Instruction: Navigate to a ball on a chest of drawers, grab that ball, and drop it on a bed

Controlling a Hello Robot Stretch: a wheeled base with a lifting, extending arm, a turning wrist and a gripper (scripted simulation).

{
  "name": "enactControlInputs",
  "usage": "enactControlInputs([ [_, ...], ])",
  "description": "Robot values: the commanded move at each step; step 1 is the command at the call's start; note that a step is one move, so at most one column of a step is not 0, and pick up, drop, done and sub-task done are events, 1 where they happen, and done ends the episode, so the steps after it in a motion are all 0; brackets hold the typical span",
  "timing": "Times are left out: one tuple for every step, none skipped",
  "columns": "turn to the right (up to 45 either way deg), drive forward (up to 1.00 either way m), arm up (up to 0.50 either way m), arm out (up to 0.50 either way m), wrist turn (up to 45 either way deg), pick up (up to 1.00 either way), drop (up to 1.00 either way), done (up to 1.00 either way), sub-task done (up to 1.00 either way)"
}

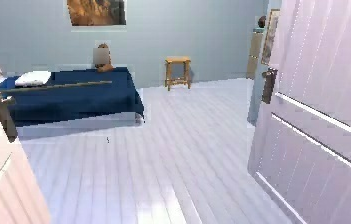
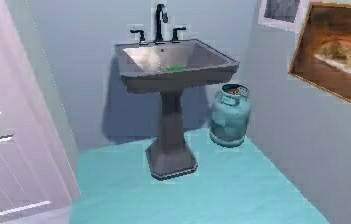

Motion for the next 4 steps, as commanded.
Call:
enactControlInputs([
  [0.0, 1.0, 0.0, 0.0, 0.0, 0.0, 0.0, 0.0, 0.0],
  [0.0, 0.55, 0.0, 0.0, 0.0, 0.0, 0.0, 0.0, 0.0],
  [15.0, 0.0, 0.0, 0.0, 0.0, 0.0, 0.0, 0.0, 0.0],
  [0.0, 1.0, 0.0, 0.0, 0.0, 0.0, 0.0, 0.0, 0.0],
])
